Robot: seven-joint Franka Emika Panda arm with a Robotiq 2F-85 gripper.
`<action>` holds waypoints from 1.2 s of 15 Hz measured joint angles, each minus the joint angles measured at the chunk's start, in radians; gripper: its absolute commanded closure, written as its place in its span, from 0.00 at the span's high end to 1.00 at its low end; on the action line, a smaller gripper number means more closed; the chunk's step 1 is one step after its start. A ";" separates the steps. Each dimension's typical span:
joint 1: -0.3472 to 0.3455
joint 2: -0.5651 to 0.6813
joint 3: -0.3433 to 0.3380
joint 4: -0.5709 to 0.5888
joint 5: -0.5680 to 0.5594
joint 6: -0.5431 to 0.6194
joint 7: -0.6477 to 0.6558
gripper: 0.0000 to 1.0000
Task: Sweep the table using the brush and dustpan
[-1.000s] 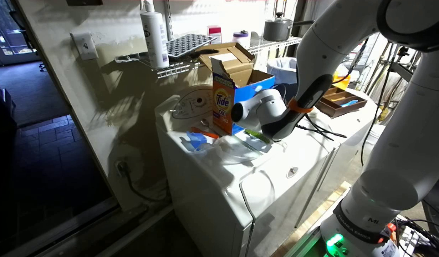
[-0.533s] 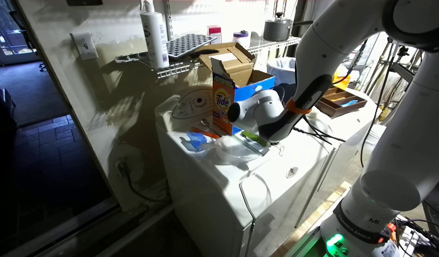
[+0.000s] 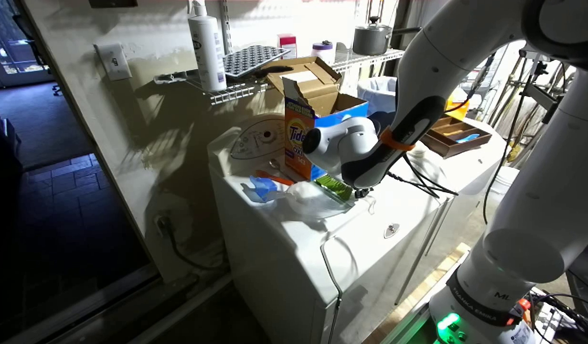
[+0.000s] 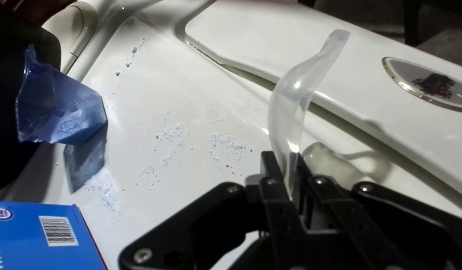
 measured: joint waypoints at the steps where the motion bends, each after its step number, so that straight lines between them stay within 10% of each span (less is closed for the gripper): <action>1: 0.000 -0.007 -0.001 -0.002 0.014 0.007 -0.010 0.03; 18: -0.007 -0.095 -0.041 -0.044 0.146 0.095 -0.151 0.03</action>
